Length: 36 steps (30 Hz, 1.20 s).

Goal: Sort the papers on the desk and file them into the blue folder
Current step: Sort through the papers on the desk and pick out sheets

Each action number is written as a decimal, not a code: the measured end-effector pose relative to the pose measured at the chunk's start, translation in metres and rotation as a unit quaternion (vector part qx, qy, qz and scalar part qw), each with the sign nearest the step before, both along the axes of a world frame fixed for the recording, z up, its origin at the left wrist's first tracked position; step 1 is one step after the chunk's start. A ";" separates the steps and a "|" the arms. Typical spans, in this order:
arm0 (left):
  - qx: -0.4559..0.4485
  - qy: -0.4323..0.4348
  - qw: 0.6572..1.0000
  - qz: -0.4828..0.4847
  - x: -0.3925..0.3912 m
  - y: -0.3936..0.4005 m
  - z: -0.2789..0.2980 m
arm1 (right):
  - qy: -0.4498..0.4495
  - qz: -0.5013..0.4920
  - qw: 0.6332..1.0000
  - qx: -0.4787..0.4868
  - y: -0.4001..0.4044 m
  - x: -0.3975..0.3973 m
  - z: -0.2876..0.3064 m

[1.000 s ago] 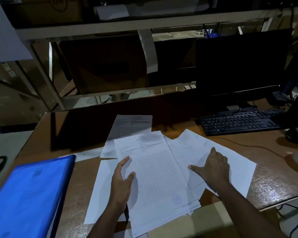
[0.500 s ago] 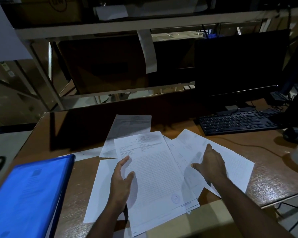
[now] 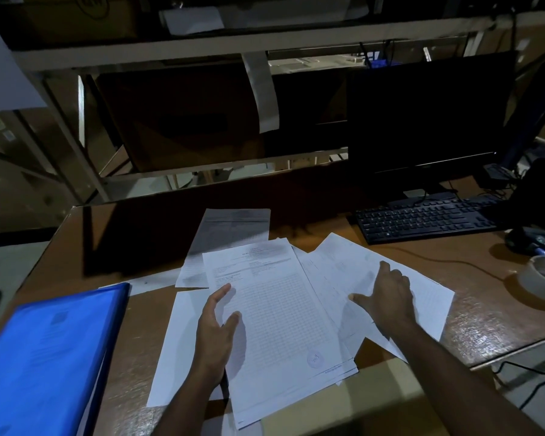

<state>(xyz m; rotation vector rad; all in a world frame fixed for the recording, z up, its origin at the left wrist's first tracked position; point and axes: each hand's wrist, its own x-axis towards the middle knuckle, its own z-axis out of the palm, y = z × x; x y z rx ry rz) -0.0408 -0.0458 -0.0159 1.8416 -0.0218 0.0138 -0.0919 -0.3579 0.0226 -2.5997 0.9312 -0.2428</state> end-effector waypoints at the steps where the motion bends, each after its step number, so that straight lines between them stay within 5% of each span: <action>1: 0.000 -0.001 1.000 0.000 0.000 0.000 0.000 | -0.003 0.000 1.000 0.010 0.000 0.000 0.001; 6: -0.002 0.001 1.000 -0.001 0.000 0.000 0.000 | -0.020 0.011 0.997 0.078 0.007 0.003 0.007; 9: -0.002 0.007 1.000 -0.001 0.000 0.000 0.001 | -0.037 0.015 0.976 0.213 0.011 0.004 0.007; 12: -0.002 0.009 1.000 -0.005 0.000 0.001 0.000 | -0.091 0.006 0.906 0.413 0.011 0.006 0.017; 15: -0.002 0.014 1.000 -0.012 0.001 0.003 -0.002 | -0.274 -0.036 0.859 0.431 0.004 0.012 0.031; 18: 0.004 0.023 1.000 -0.006 0.003 0.002 -0.002 | -0.481 -0.130 0.718 0.486 -0.003 0.017 0.045; 21: 0.010 0.024 1.000 -0.002 0.004 0.001 -0.002 | -0.506 -0.172 0.628 0.565 -0.003 0.022 0.042; 25: -0.001 0.026 1.000 -0.008 0.002 -0.001 0.002 | -0.426 -0.194 0.640 0.610 0.030 0.020 0.019; 32: -0.057 0.064 0.996 0.009 -0.003 -0.002 0.012 | -0.256 -0.130 0.779 0.558 0.130 -0.012 0.006; 36: -0.030 0.070 0.996 0.042 -0.002 -0.003 0.008 | -0.205 -0.085 0.807 0.548 0.144 -0.022 0.019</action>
